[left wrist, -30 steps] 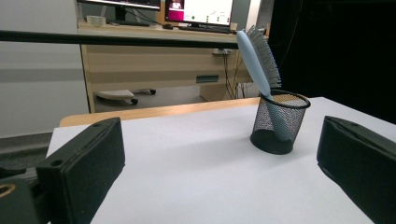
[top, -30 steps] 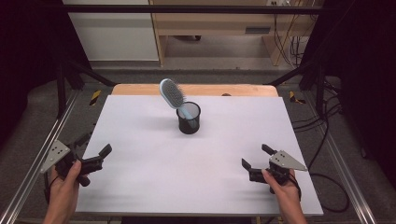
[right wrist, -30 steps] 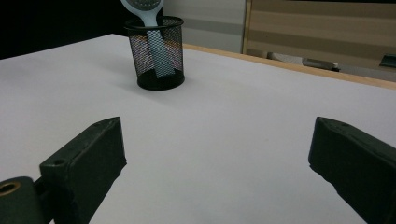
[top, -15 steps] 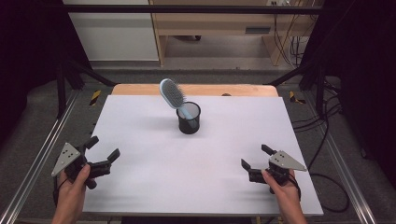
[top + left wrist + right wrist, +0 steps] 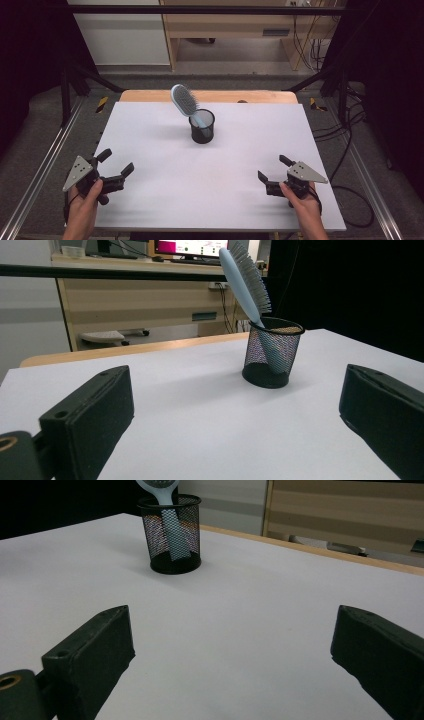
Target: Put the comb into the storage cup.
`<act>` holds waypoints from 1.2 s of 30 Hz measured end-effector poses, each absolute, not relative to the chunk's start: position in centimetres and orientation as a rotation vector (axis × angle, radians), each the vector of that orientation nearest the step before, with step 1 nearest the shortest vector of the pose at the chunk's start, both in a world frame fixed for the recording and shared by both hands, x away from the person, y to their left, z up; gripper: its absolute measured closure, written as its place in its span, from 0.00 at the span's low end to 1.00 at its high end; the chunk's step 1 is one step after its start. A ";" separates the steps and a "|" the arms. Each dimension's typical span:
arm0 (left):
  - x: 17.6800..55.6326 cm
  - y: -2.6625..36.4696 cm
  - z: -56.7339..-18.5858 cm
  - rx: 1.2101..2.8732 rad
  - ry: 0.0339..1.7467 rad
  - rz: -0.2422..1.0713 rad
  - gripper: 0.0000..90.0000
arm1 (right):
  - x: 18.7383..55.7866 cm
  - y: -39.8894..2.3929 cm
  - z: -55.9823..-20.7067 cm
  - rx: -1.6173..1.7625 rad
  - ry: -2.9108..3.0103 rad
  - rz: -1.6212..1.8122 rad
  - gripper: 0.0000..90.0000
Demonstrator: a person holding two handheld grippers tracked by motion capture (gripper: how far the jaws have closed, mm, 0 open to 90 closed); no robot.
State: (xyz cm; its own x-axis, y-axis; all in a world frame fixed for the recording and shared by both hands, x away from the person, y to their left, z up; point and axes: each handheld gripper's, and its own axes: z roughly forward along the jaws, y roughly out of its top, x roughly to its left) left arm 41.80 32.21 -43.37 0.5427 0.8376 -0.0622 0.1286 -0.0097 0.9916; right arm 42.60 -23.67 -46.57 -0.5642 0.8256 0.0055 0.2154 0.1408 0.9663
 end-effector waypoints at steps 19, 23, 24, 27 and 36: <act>41.4 30.7 -44.4 1.532 0.851 0.674 0.01 | 42.6 -23.5 -46.6 0.978 1.888 1.450 0.04; 41.2 30.5 -44.7 1.534 0.855 0.658 0.01 | 42.6 -23.5 -46.6 0.971 1.888 1.449 0.04; 41.2 30.4 -44.8 1.538 0.854 0.656 0.01 | 42.5 -23.5 -46.5 0.972 1.889 1.451 0.04; 41.1 30.2 -45.0 1.541 0.854 0.647 0.01 | 42.5 -23.5 -46.5 0.967 1.890 1.449 0.04; 40.7 30.4 -45.2 1.515 0.880 0.633 0.01 | 42.4 -23.4 -46.5 0.960 1.891 1.449 0.04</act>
State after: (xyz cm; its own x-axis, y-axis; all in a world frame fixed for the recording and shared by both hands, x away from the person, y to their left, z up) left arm 40.69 30.43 -45.15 0.5636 0.8204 -0.0966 0.1696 -0.0004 0.9855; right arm 42.43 -23.43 -46.47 -0.5830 0.8124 -0.0114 0.2004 0.1574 0.9670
